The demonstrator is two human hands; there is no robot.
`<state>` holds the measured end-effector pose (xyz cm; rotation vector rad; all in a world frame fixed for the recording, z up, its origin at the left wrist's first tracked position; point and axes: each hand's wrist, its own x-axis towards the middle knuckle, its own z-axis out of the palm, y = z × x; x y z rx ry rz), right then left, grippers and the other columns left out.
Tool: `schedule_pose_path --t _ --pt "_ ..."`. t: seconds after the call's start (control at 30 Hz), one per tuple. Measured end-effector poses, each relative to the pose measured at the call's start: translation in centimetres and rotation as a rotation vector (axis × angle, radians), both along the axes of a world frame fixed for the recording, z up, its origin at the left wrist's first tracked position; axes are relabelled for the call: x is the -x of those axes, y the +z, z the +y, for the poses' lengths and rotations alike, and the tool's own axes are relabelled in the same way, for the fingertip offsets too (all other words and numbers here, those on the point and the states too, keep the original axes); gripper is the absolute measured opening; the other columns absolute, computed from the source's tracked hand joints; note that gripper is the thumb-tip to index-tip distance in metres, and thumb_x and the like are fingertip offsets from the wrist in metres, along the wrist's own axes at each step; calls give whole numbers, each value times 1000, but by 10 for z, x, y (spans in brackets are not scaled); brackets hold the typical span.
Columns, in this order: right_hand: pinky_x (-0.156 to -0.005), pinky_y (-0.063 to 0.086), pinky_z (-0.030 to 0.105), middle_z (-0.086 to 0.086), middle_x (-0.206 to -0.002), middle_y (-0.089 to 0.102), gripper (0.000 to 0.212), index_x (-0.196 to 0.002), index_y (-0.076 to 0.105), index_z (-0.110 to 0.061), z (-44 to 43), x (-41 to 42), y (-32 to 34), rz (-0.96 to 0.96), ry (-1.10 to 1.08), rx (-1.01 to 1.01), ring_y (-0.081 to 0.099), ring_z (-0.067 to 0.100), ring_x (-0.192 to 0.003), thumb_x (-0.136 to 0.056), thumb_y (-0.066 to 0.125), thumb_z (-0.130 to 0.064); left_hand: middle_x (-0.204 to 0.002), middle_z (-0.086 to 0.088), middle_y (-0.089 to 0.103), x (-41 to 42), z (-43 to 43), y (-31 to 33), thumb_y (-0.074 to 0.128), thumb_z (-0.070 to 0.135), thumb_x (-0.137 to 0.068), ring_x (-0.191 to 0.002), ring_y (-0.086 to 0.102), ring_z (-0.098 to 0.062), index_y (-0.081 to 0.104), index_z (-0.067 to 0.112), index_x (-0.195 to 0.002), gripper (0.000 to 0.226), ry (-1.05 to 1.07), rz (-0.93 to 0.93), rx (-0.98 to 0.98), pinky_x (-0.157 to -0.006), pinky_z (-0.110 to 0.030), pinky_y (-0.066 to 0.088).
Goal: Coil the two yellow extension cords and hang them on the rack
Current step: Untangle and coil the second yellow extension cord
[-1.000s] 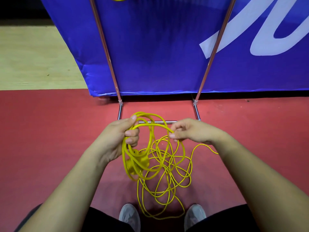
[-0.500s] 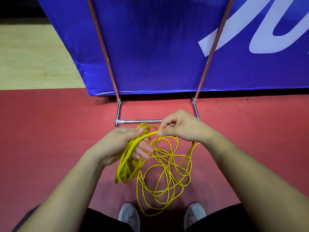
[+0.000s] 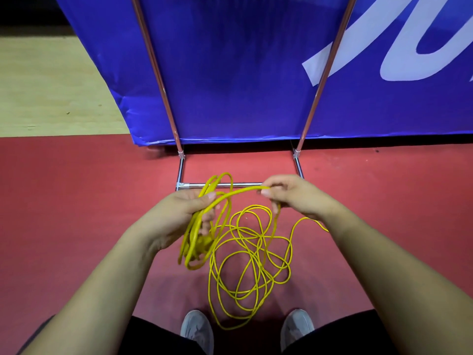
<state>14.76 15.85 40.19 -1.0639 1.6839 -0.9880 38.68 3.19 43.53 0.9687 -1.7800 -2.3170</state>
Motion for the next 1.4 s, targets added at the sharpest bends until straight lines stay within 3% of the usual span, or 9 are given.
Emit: schedule_pose_path --t 0.1,0.27,0.4,0.6,0.8,0.93,1.1,1.23,1.4 --pt "-52 25 28 -5 -51 40 8 -94 73 -11 -6 -1 9 -23 -153 107 29 13 -47 -90 66 -13 -61 -12 62 0 2 -4 52 27 -94 -47 62 -24 54 0 -91 27 -59 -136 79 -43 -24 45" --pt "-65 48 24 -6 -73 72 8 -90 79 -16 -13 -23 32 302 -15 110 56 -2 -64 -83 75 -18 -74 -27 69 3 8 -3 44 25 -99 -57 69 -31 57 -4 -90 33 -81 -173 14 -50 -28 52" --pt "-67 49 30 -3 -69 69 8 -84 76 -19 -24 -47 42 538 63 226 60 9 -65 -84 69 -23 -81 -28 69 4 17 -10 44 29 -96 -64 69 -31 56 -2 -93 34 -104 -137 -30 -59 -33 53" --pt "-76 50 36 2 -80 74 9 -89 77 -16 -16 -50 39 412 171 172 67 20 -83 -85 71 -21 -77 -25 69 6 18 -6 44 25 -96 -67 70 -34 61 -1 -90 32 78 20 -124 -61 -33 56" --pt "-64 46 21 -10 -68 65 6 -84 71 -12 -18 -58 28 310 128 221 57 1 -61 -84 72 -17 -62 -11 52 11 19 -6 47 27 -90 -45 50 -20 55 3 -87 26 57 20 -5 -47 -26 41" --pt "-61 39 29 1 -65 51 22 -79 60 -7 -9 -31 13 296 233 11 45 8 -60 -90 68 -25 -57 -1 36 7 7 1 50 28 -89 -42 32 -15 49 8 -82 21 164 89 -63 -46 -25 30" --pt "-60 42 32 4 -64 53 14 -91 71 -10 -1 -15 9 158 75 -23 52 15 -55 -94 62 -21 -61 -17 58 -3 1 8 53 24 -86 -42 55 -26 56 -1 -81 26 141 -16 -45 -43 -26 44" --pt "-54 34 13 -13 -51 55 17 -96 77 -9 -9 -19 24 254 84 36 44 -1 -49 -91 67 -22 -88 -31 69 -4 1 11 46 21 -93 -62 70 -37 60 -4 -90 29 93 -85 -111 -53 -35 56" --pt "-66 44 28 11 -75 67 21 -93 75 -9 -14 -24 30 413 197 60 48 6 -70 -89 69 -28 -94 -34 68 -6 -1 10 46 22 -91 -76 70 -42 58 -8 -96 32 116 -50 -158 -62 -41 58"
